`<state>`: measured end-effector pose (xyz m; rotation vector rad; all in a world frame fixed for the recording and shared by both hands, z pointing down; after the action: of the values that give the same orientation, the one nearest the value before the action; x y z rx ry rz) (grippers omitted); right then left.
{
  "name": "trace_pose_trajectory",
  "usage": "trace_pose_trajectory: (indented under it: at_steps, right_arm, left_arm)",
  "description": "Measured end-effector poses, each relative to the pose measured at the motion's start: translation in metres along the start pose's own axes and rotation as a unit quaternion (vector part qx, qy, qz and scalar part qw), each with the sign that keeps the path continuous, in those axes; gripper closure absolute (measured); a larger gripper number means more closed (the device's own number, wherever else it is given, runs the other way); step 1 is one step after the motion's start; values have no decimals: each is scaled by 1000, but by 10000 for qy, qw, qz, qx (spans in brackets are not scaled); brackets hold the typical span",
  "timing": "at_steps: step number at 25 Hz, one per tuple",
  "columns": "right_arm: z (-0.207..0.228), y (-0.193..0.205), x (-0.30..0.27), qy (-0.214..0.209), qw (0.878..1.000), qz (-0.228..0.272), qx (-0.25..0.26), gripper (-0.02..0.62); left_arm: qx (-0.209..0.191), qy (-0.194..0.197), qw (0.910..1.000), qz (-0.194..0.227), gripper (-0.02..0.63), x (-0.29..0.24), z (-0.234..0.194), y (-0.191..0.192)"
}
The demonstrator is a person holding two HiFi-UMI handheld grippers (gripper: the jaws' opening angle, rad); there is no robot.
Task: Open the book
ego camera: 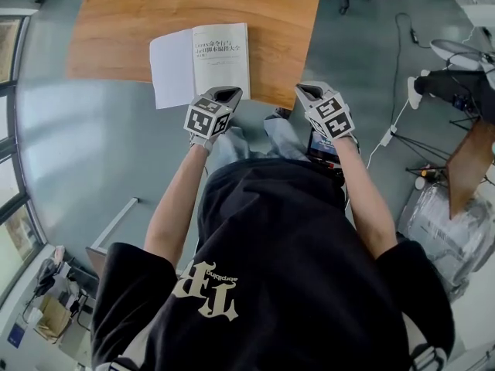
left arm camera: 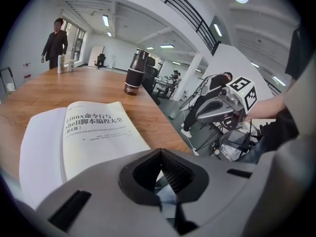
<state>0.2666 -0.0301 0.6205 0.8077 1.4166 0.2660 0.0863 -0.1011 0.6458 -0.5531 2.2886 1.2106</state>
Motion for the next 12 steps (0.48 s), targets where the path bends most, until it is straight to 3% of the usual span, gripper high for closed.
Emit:
trace_pose_trajectory:
  at_steps: [12]
  right_arm:
    - [3, 27, 10, -12, 9998, -162, -99, 609]
  left_arm:
    - [-204, 85, 9977, -638, 601, -47, -7, 8]
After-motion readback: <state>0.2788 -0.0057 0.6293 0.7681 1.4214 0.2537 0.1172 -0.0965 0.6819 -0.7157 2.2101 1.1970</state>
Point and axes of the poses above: the fingertips, and each gripper's own axes: x backward along the fingers, z to its right, y out of its underside, the point moved 4 cm from there along x, backward along the fingers, and after that the axes turned 10 degrees about y, right-handed, at the moved point
